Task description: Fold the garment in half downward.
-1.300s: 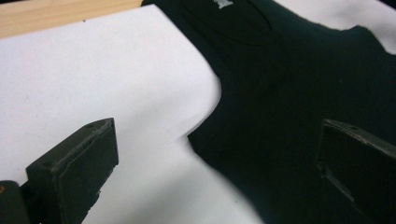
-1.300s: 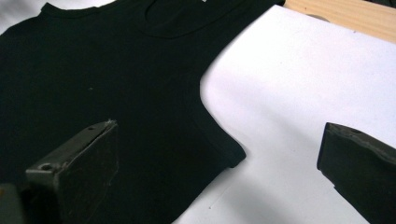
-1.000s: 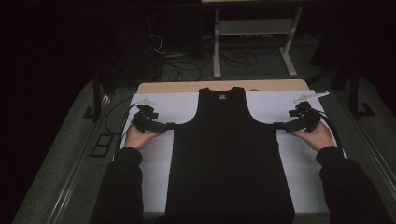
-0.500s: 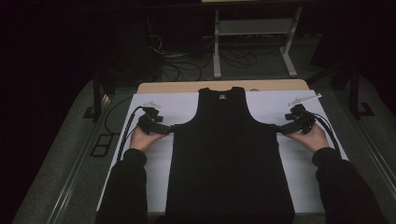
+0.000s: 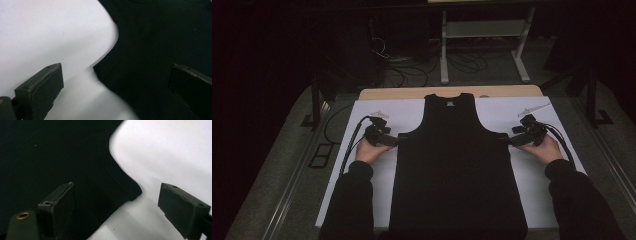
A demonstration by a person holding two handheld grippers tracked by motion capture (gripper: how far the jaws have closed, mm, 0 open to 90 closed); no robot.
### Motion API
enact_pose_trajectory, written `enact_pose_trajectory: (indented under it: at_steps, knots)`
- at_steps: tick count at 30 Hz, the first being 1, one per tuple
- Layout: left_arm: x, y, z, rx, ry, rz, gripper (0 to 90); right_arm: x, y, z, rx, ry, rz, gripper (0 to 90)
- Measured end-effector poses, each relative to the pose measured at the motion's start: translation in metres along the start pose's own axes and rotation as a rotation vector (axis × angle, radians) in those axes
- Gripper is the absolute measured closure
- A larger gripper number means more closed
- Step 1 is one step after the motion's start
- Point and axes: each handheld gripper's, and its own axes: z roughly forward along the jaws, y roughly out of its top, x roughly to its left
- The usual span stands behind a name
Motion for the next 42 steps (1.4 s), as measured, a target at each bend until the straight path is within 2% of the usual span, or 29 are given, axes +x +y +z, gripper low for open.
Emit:
enact_pose_trajectory:
  at_steps: [3,8,10,14,15,17,20,23,26,28,29,32,34,39,42]
  knots:
    - [-0.001,-0.001,0.003,0.010,-0.002,0.000,1.5,0.000,-0.001,0.003,0.010,-0.008,0.000,17.3]
    - [-0.002,-0.001,0.005,-0.009,-0.016,-0.003,12.4,0.000,-0.001,0.005,0.014,-0.022,0.004,25.0]
    - [-0.002,-0.001,0.006,-0.006,-0.014,-0.006,14.0,0.000,-0.001,0.006,0.016,-0.030,0.003,31.1]
    - [-0.003,-0.001,0.007,-0.014,-0.003,-0.007,19.2,0.000,-0.001,0.008,0.018,-0.054,0.007,36.7]
    - [-0.004,-0.001,0.007,-0.015,0.008,-0.002,22.6,-0.001,-0.001,0.008,0.014,-0.061,0.006,40.4]
    - [-0.008,-0.001,0.008,-0.012,0.064,0.028,33.7,-0.001,0.000,0.009,0.006,-0.079,0.016,44.6]
    - [-0.009,-0.001,0.009,-0.017,0.071,0.030,45.2,-0.001,0.000,0.010,0.001,-0.102,0.016,51.9]
    - [-0.009,-0.001,0.010,-0.022,0.089,0.026,56.2,0.000,0.000,0.011,0.010,-0.096,0.004,59.8]
    - [-0.013,-0.003,0.010,-0.027,0.147,0.054,71.5,0.002,0.001,0.012,0.012,-0.110,0.006,68.0]
    - [-0.015,-0.004,0.011,-0.036,0.160,0.054,79.3,0.002,0.002,0.012,0.017,-0.121,0.011,75.2]
    - [-0.016,-0.004,0.012,-0.039,0.169,0.053,82.6,0.003,0.002,0.012,0.019,-0.111,0.012,79.7]
    - [-0.020,-0.005,0.012,-0.048,0.195,0.064,85.7,0.004,0.002,0.012,0.026,-0.102,0.032,82.9]
    - [-0.022,-0.005,0.011,-0.053,0.203,0.054,86.4,0.003,0.002,0.012,0.025,-0.094,0.047,83.7]
    - [-0.022,-0.003,0.004,-0.063,0.189,0.032,86.6,-0.001,0.002,0.008,0.009,-0.057,0.094,84.2]
    - [-0.022,-0.002,-0.001,-0.085,0.176,0.011,86.6,-0.001,0.001,0.006,-0.005,-0.048,0.098,84.2]
